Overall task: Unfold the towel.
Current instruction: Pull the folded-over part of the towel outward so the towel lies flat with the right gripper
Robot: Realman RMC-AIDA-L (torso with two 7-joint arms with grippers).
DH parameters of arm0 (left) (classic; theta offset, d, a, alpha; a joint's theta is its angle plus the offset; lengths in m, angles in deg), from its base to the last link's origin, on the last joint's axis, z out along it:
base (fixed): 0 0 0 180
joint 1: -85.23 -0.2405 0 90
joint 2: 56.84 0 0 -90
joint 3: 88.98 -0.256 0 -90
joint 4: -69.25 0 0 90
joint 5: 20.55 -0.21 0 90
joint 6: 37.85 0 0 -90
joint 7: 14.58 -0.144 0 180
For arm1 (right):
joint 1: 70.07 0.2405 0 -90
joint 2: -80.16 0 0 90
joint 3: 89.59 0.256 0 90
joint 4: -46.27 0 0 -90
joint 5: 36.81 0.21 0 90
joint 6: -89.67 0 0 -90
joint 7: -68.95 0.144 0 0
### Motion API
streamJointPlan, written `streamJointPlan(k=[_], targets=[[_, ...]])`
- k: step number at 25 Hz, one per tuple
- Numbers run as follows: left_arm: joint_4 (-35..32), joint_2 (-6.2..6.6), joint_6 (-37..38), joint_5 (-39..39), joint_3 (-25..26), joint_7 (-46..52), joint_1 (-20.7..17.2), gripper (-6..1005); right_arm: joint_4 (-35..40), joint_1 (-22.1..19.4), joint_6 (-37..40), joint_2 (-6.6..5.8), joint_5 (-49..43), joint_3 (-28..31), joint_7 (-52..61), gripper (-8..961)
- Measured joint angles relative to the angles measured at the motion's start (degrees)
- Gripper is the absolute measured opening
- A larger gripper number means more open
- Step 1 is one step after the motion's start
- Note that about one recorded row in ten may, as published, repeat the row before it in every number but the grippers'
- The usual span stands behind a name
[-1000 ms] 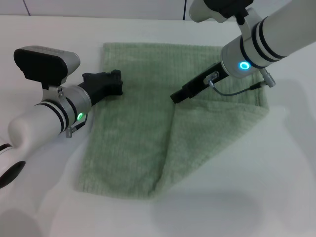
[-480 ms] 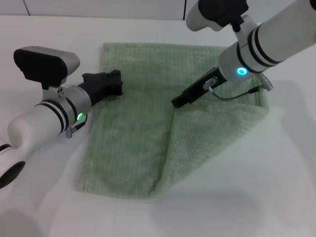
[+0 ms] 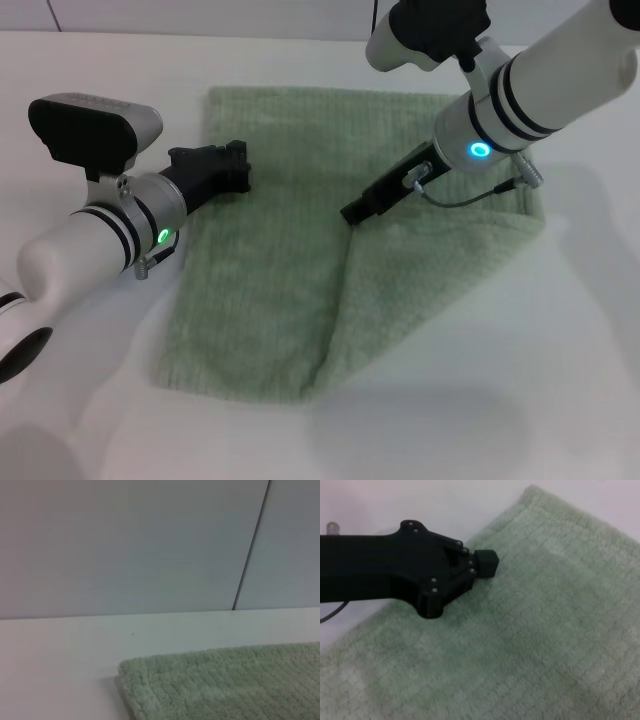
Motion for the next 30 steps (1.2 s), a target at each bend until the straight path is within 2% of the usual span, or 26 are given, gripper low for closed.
streamJointPlan(k=[5, 10, 16, 18, 22, 23, 24, 26, 28, 30], targets=[[0.2, 0.10, 0.0, 0.0, 0.0, 0.0, -0.1, -1, -0.5, 0.2, 0.0, 0.08, 0.2, 0.0, -0.1, 651], [0.2, 0.13, 0.0, 0.0, 0.0, 0.0, -0.1, -1, -0.5, 0.2, -0.1, 0.08, 0.2, 0.0, -0.1, 486], [0.2, 0.14, 0.0, 0.0, 0.0, 0.0, -0.2, -2, -0.5, 0.2, -0.3, -0.06, 0.2, 0.0, -0.1, 222], [0.2, 0.14, 0.0, 0.0, 0.0, 0.0, -0.2, -2, 0.9, -0.4, -0.3, -0.11, 0.2, 0.0, -0.4, 91], [0.2, 0.14, 0.0, 0.0, 0.0, 0.0, -0.4, -2, 4.3, -1.5, -2.5, -0.13, -0.1, 0.0, -0.6, 46], [0.1, 0.13, 0.0, 0.0, 0.0, 0.0, -0.5, -2, 8.4, -2.9, -5.4, -0.18, -0.3, -0.5, -0.5, 35], [0.1, 0.13, 0.0, 0.0, 0.0, 0.0, -0.5, -2, 8.4, -2.9, -5.4, -0.18, -0.3, -0.5, -0.5, 35], [0.1, 0.13, 0.0, 0.0, 0.0, 0.0, -0.5, -2, 13.0, -4.7, -8.0, -0.31, -0.5, -1.2, 0.1, 35], [0.2, 0.13, 0.0, 0.0, 0.0, 0.0, -0.5, -2, 21.3, -7.6, -13.8, -0.49, -1.7, -2.1, 1.7, 35], [0.3, 0.13, -0.1, 0.0, 0.0, 0.0, -0.5, -2, 23.8, -8.4, -15.7, -0.52, -2.6, -2.1, 2.3, 36]])
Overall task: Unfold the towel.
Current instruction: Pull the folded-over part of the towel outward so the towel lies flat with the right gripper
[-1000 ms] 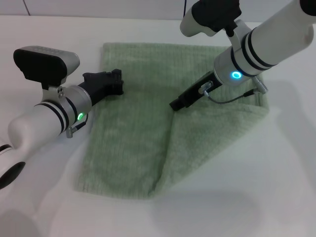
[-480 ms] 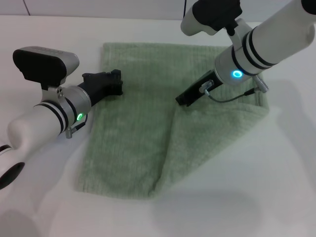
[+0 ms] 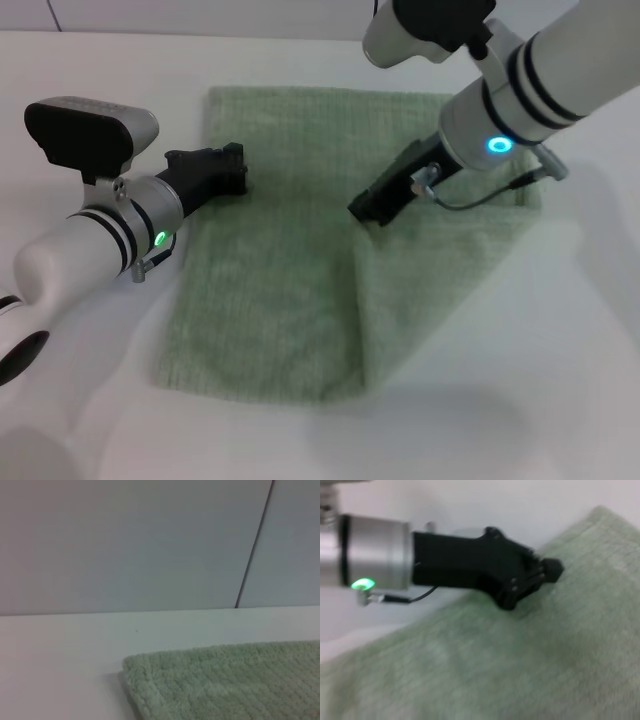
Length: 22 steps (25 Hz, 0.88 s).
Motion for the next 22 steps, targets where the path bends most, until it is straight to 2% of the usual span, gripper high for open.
streamJointPlan(k=[3, 4, 6, 7, 8, 13, 22], targets=[[0.4, 0.00, -0.2, 0.0, 0.0, 0.0, 0.0, -1, 10.7, -3.5, -7.9, 0.02, -3.6, -0.1, 2.4, 36], [0.4, 0.00, -0.2, 0.0, 0.0, 0.0, 0.0, -1, 10.7, -3.5, -7.9, 0.02, -3.6, -0.1, 2.4, 36], [0.4, -0.01, -0.2, 0.0, 0.0, 0.0, 0.0, -1, 18.3, -5.8, -14.5, 0.04, -4.3, 0.3, 2.8, 36], [0.4, -0.01, -0.2, 0.0, 0.0, 0.0, 0.0, -1, 18.3, -5.8, -14.5, 0.04, -4.3, 0.3, 2.8, 36], [0.5, 0.00, -0.3, 0.0, 0.0, 0.0, 0.0, -2, 21.9, -7.0, -18.0, 0.05, -4.7, 0.4, 2.8, 35], [0.5, -0.01, -0.3, 0.0, 0.0, 0.0, 0.0, -2, 28.5, -9.4, -25.1, 0.12, -8.5, -0.5, 2.9, 35], [0.5, 0.00, -0.5, 0.0, 0.0, 0.0, -0.1, -1, 29.2, -11.1, -29.2, 0.07, -12.6, -3.8, 5.3, 35]])
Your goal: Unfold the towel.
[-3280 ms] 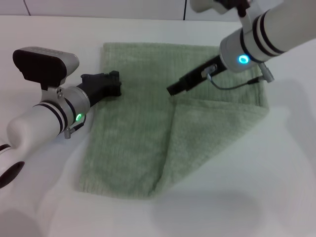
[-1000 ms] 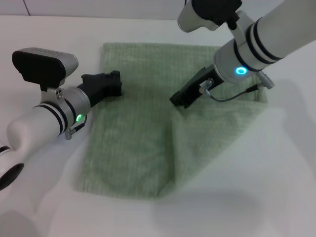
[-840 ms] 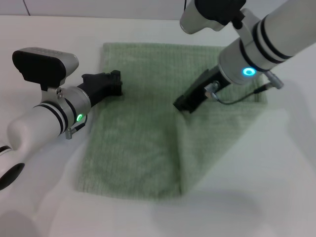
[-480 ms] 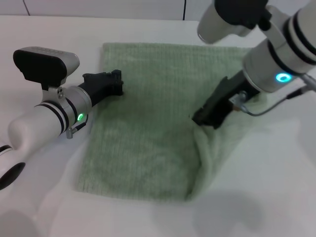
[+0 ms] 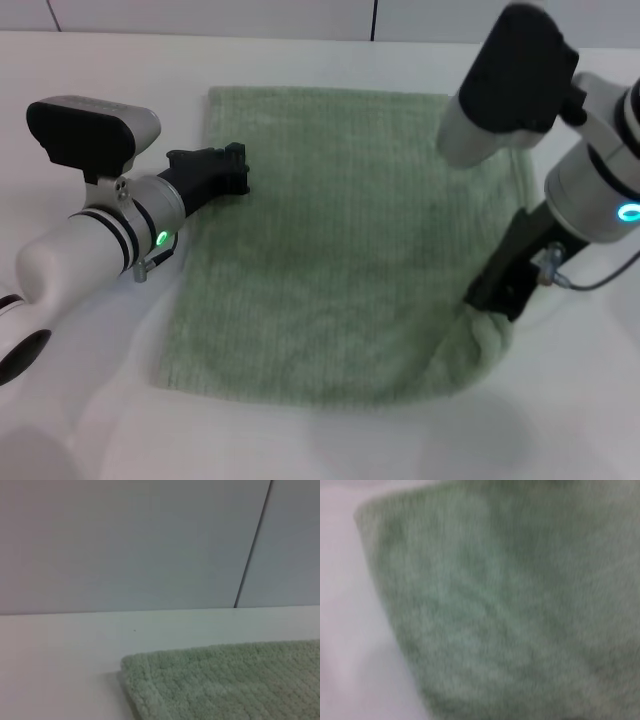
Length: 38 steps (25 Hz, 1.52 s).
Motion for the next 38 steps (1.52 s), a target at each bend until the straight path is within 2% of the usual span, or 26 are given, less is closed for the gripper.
streamJointPlan(k=[6, 13, 20, 24, 28, 29, 33, 38], targets=[[0.0, 0.00, -0.1, 0.0, 0.0, 0.0, 0.0, -2, -3.6, -0.7, -0.5, -0.08, -0.7, -4.5, 2.2, 34], [0.0, 0.00, -0.6, 0.0, 0.1, 0.0, 0.0, -1, -3.6, -1.3, -0.7, -0.09, -1.8, -6.5, 2.6, 35], [0.6, 0.00, -0.6, 0.0, 0.2, 0.0, -0.3, -1, -4.1, -0.4, 0.0, -0.09, -3.2, -8.2, 2.6, 105], [0.7, 0.03, -0.6, 0.0, 0.3, 0.0, -0.4, -1, -1.6, -0.3, 0.3, 0.05, -3.3, -9.0, 2.6, 145], [1.0, 0.07, -0.6, 0.0, 0.2, 0.0, -0.6, -2, 1.3, -0.5, 1.2, 0.15, -4.0, -8.1, 2.4, 299], [1.3, 0.08, -0.6, 0.0, 0.1, 0.0, -0.9, -2, 1.9, -0.5, 2.2, 0.15, -4.6, -7.8, 2.4, 338], [1.6, 0.09, -0.6, 0.0, 0.1, 0.0, -1.3, -2, 5.5, -2.9, 11.5, 0.32, -10.5, -6.8, 2.8, 338], [2.5, 0.15, 0.0, 0.0, 0.2, 0.0, -2.2, -2, 10.4, -10.6, 33.1, 0.46, -13.4, -6.6, 3.2, 337]])
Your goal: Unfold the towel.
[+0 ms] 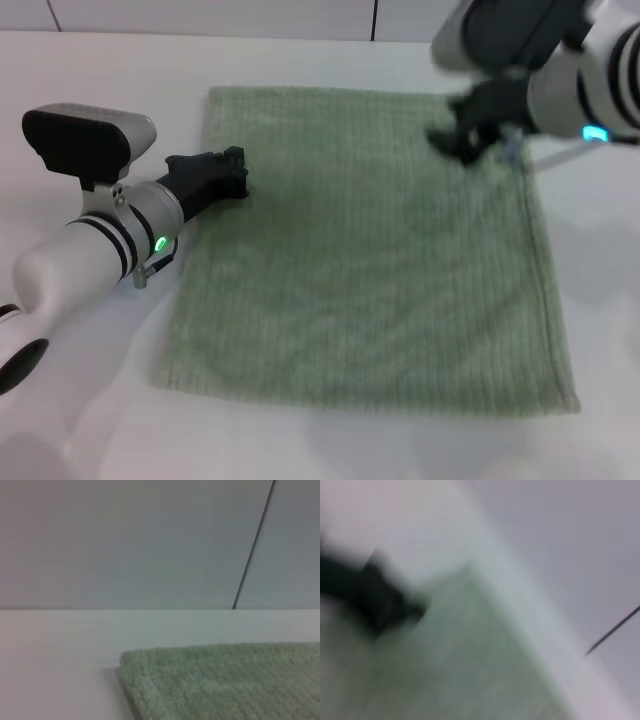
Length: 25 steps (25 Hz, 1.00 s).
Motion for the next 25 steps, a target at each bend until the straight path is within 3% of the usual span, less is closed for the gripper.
streamJointPlan(k=[2, 3, 4, 7, 8, 9, 12, 13, 18, 21, 25], targets=[[0.7, 0.05, 2.7, 0.0, 0.2, -0.1, -1.2, -2, 0.7, -3.8, 10.9, 0.07, 0.3, -0.3, -0.2, 337], [0.9, 0.06, 5.2, 0.0, 0.4, -0.4, -2.0, -2, -0.6, -7.6, 23.3, 0.18, 0.7, -1.2, -0.3, 337], [0.9, 0.06, 5.2, 0.0, 0.4, -0.4, -2.0, -1, -0.6, -7.6, 23.3, 0.18, 0.7, -1.2, -0.3, 337], [0.4, 0.03, 24.0, 0.0, 2.5, -4.0, -6.9, -1, -5.2, -11.2, 40.1, 0.24, 2.7, -2.8, -0.5, 337], [0.5, -0.10, 32.3, 0.1, 4.0, -7.2, -9.2, -1, -8.9, -12.4, 48.8, 0.22, 4.5, -4.2, -0.5, 337], [0.5, -0.10, 32.3, 0.1, 4.0, -7.2, -9.2, -2, -8.9, -12.4, 48.8, 0.22, 4.5, -4.2, -0.5, 337], [0.4, -0.10, 41.3, 0.3, 5.7, -10.1, -11.6, -1, -14.6, -13.9, 63.4, 0.11, 5.9, -8.0, -0.6, 336], [0.1, -0.05, 43.6, 0.3, 6.2, -10.3, -12.2, 0, -17.9, -14.8, 72.2, 0.14, 5.9, -10.8, -0.6, 336], [-2.9, 0.20, 48.8, 0.4, 8.1, -8.3, -13.2, 4, -22.7, -15.2, 83.7, -0.02, 6.0, -14.5, -0.2, 349], [-3.5, 0.25, 49.1, 0.4, 8.2, -7.7, -13.1, 6, -23.5, -15.2, 85.1, -0.01, 6.1, -14.7, -0.2, 369], [-3.9, 0.28, 49.1, 0.3, 10.0, -7.9, -13.0, 148, -26.9, -15.7, 94.5, 0.16, 6.2, -15.8, -0.3, 516]])
